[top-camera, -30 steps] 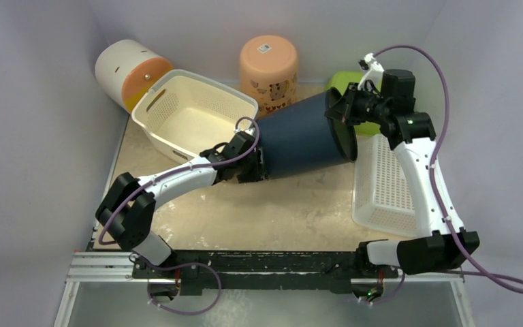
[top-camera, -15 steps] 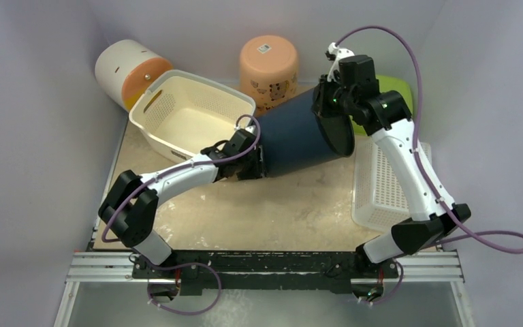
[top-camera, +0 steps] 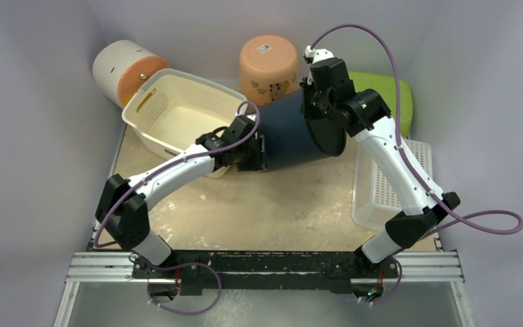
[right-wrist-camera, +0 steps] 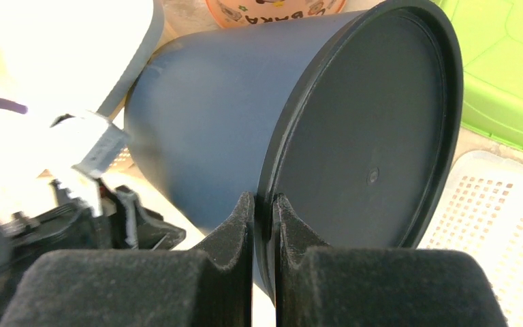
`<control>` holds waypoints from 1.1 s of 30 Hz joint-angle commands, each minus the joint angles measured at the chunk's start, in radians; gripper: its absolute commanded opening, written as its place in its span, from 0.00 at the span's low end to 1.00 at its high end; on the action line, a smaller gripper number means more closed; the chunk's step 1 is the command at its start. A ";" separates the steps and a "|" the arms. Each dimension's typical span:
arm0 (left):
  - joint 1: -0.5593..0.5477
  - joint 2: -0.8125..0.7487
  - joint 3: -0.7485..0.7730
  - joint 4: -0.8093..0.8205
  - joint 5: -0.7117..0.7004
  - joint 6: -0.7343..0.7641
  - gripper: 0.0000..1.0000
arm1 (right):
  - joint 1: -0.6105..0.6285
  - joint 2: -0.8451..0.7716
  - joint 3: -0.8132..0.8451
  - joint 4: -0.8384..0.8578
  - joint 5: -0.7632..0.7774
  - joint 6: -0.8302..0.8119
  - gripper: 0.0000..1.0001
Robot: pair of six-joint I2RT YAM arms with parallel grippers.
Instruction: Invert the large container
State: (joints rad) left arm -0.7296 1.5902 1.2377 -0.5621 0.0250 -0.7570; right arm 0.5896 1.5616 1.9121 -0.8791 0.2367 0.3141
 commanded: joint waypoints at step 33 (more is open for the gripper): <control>-0.016 0.145 0.372 0.037 -0.391 0.157 0.00 | 0.079 -0.065 -0.069 -0.065 0.017 -0.109 0.00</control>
State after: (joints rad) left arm -0.7300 1.6688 1.5723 -0.6106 -0.3935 -0.6300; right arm 0.6464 1.5116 1.8652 -0.9066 0.2966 0.2497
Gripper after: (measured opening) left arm 0.004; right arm 0.099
